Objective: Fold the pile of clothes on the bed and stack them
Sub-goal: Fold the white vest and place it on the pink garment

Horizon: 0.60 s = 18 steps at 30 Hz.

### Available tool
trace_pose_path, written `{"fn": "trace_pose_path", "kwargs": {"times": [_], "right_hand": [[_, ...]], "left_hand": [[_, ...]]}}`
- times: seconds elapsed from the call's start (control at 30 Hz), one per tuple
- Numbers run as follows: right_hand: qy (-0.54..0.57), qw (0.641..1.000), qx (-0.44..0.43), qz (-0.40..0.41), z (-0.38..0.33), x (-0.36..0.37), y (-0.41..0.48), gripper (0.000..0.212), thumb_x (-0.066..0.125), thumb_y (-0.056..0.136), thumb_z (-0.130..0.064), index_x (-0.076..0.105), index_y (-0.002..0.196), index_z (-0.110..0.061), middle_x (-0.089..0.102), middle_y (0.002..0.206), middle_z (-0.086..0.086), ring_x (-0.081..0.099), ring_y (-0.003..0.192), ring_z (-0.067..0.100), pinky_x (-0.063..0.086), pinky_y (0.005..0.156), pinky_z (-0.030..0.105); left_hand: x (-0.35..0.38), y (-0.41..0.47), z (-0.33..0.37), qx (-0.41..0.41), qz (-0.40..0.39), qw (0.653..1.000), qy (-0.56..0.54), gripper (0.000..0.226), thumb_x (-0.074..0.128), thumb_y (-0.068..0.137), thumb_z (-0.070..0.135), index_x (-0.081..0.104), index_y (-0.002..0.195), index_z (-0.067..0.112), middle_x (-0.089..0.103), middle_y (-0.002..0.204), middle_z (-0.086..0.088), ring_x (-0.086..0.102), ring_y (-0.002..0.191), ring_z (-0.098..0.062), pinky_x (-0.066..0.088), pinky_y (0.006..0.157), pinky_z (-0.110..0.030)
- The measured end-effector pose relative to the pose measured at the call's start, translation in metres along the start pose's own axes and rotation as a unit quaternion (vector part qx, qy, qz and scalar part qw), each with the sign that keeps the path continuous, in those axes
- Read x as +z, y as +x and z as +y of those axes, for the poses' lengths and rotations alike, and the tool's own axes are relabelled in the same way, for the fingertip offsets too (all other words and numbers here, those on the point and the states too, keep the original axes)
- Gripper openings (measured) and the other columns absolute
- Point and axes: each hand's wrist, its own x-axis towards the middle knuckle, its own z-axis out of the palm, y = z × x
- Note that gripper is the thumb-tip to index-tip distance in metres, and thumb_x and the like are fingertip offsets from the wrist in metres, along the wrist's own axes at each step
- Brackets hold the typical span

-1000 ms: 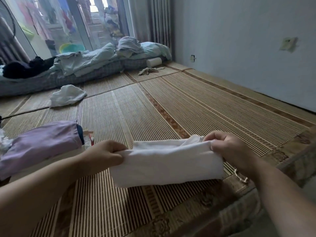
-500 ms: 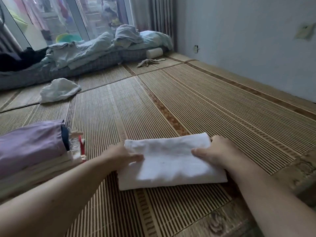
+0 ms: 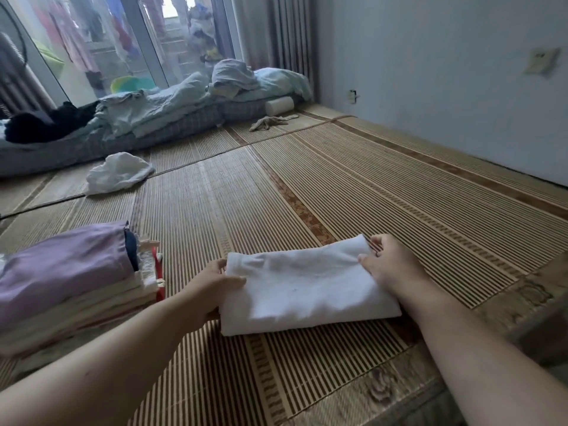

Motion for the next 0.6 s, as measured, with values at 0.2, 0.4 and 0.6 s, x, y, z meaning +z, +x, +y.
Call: {"fn": "trace_pose_path", "kwargs": {"times": [0.2, 0.4, 0.6], "right_hand": [[0.092, 0.995, -0.044, -0.016, -0.039, -0.011, -0.016, 0.053, 0.055, 0.089, -0.034, 0.039, 0.138, -0.023, 0.057, 0.108, 0.001, 0.058, 0.090, 0.021, 0.050, 0.068, 0.034], [0.242, 0.940, -0.096, -0.220, -0.120, 0.017, -0.044, 0.066, 0.061, 0.089, -0.016, 0.027, 0.145, -0.022, 0.060, 0.118, 0.015, 0.068, 0.089, 0.026, 0.060, 0.070, 0.037], [0.071, 0.963, -0.185, -0.180, -0.114, 0.059, -0.033, 0.040, 0.048, 0.091, -0.005, 0.055, 0.128, -0.019, 0.062, 0.121, 0.001, 0.059, 0.108, 0.018, 0.050, 0.096, 0.038]], "left_hand": [[0.004, -0.008, 0.003, 0.086, -0.021, 0.996, -0.017, 0.066, 0.051, 0.087, -0.009, 0.044, 0.140, 0.030, 0.050, 0.130, -0.009, 0.065, 0.097, -0.037, 0.059, 0.066, -0.040], [-0.007, -0.008, -0.012, 0.033, -0.067, 0.989, -0.124, 0.046, 0.047, 0.096, 0.042, 0.057, 0.128, 0.011, 0.065, 0.120, -0.019, 0.063, 0.108, -0.037, 0.050, 0.093, -0.053], [-0.025, -0.005, -0.030, -0.001, -0.139, 0.945, -0.297, 0.064, 0.048, 0.078, 0.071, 0.062, 0.120, 0.025, 0.066, 0.117, -0.023, 0.063, 0.106, -0.042, 0.056, 0.073, -0.048]]}}
